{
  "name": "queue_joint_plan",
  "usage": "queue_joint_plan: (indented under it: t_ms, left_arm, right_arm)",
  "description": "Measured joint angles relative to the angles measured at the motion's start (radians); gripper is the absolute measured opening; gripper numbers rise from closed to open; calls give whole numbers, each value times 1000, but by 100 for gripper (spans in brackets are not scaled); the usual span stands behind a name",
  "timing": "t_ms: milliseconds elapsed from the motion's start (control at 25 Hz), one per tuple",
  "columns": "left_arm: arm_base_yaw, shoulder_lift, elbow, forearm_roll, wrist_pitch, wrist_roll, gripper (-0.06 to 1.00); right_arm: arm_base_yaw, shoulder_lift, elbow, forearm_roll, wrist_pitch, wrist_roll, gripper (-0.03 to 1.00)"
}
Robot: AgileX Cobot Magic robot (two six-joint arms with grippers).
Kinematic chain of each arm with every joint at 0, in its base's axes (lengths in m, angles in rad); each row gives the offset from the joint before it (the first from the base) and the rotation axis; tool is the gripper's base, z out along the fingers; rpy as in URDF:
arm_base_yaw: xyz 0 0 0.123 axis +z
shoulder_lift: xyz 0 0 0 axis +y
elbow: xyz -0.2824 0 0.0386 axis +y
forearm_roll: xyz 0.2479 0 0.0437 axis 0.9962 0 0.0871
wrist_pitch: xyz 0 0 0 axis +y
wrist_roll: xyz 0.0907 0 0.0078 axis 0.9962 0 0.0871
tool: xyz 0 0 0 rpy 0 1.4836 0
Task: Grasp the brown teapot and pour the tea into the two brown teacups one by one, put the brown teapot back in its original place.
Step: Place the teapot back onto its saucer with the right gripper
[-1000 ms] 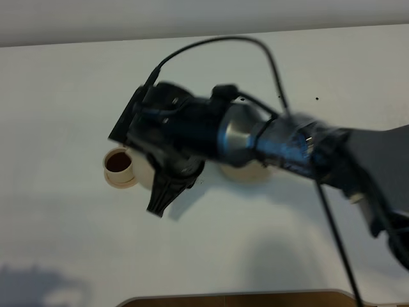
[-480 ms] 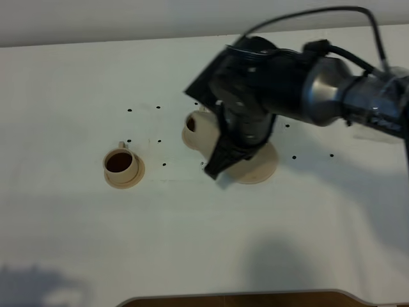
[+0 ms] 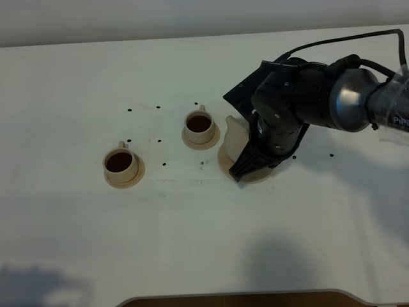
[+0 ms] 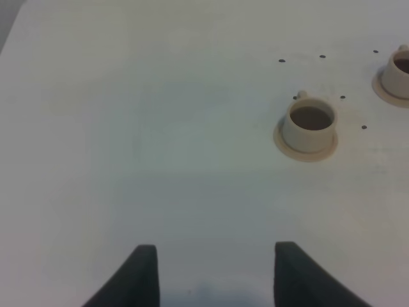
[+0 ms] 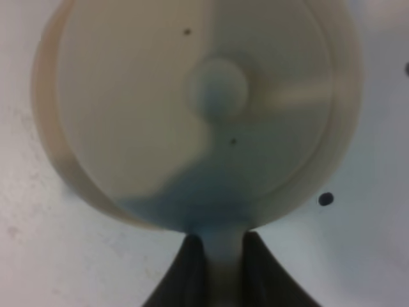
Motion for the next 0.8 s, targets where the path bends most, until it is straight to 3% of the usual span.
queue_joint_plan:
  t_ms: [800]
  left_arm:
    - [0,0,0,0,0,0,45]
  right_arm:
    - [0,0,0,103,-4,0,11]
